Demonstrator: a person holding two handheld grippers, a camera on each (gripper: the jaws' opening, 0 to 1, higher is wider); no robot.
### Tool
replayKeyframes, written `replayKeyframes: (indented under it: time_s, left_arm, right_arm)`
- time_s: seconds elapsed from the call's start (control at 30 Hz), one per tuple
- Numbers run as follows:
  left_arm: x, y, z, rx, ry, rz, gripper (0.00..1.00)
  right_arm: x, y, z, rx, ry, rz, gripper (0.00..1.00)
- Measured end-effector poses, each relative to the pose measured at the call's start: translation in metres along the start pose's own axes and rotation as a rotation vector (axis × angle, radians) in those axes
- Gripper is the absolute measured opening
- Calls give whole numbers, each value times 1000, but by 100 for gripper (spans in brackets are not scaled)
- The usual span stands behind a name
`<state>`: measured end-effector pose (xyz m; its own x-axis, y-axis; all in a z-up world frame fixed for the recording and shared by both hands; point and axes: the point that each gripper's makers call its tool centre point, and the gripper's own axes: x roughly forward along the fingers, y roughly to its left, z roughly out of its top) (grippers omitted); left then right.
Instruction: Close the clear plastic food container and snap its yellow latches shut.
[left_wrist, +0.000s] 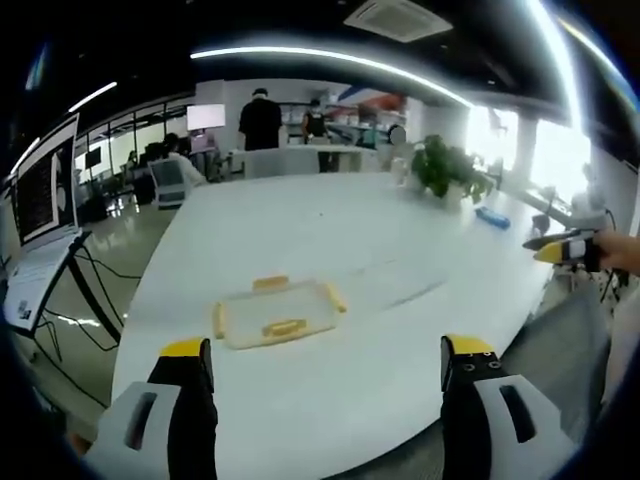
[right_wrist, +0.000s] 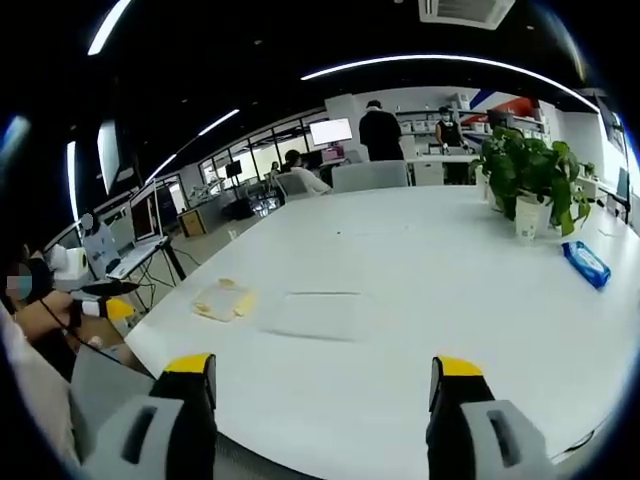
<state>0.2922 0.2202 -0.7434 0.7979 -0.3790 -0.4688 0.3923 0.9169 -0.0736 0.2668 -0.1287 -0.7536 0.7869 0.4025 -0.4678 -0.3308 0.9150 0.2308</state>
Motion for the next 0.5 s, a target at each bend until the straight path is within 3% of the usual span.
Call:
replayKeyframes:
  time_s: [0.5]
  left_arm:
    - [2,2,-3,-2,13,-1,92]
  right_arm:
    - [1,-1,-3,3,12,0,89]
